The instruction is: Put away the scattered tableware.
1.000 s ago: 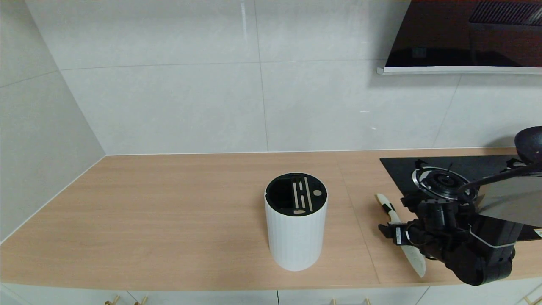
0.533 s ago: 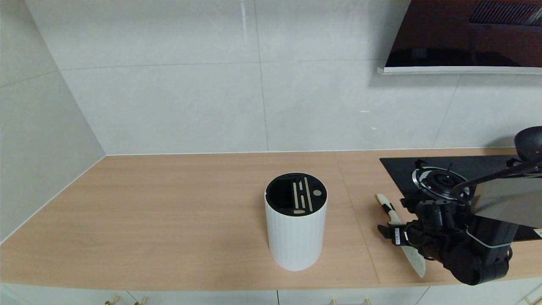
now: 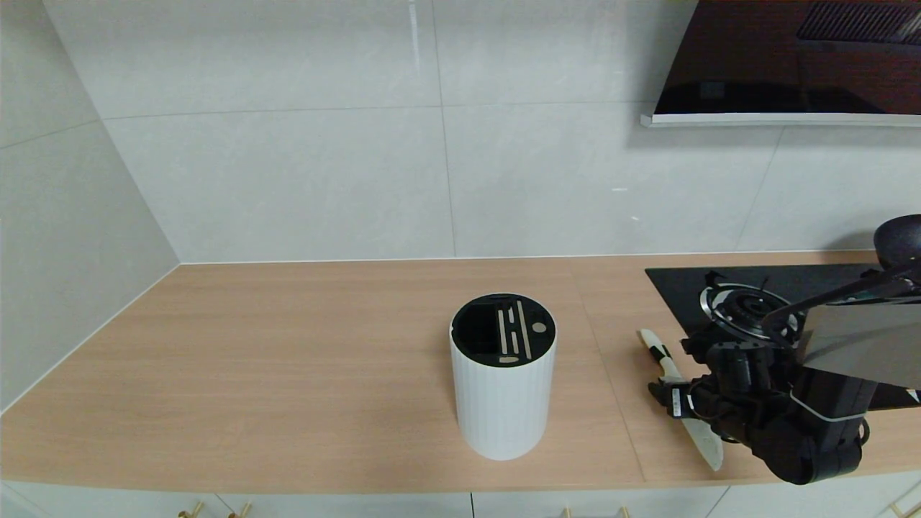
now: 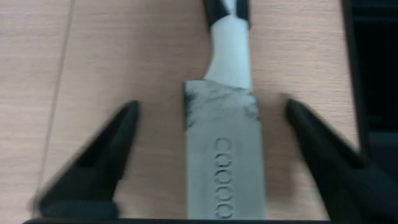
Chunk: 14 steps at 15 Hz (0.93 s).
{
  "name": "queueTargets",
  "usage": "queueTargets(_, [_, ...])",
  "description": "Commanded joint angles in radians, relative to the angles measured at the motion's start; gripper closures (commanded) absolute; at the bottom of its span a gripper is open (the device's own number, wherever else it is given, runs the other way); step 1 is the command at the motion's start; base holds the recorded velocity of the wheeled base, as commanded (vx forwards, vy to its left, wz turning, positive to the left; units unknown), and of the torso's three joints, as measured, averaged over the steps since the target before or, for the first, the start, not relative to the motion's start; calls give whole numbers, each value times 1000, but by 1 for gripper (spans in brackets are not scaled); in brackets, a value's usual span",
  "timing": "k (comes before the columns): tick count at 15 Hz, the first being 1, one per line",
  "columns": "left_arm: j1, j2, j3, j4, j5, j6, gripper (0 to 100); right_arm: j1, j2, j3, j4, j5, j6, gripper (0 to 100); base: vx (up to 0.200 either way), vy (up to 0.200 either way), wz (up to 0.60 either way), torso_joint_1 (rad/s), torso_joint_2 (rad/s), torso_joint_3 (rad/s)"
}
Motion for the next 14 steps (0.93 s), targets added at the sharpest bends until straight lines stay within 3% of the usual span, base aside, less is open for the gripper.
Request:
queueTargets(1, [0, 0, 0, -2, 0, 1, 0, -2, 16, -5, 3, 2, 1, 100, 0, 0, 0, 0, 0, 0])
queueTargets(9, [0, 0, 0, 0, 0, -1, 0, -2, 2, -5, 3, -2, -1, 100, 0, 0, 0, 0, 0, 0])
queueTargets(14, [0, 0, 0, 0, 0, 5, 0, -2, -188, 21, 6, -21, 1, 100, 0, 0, 0, 0, 0, 0])
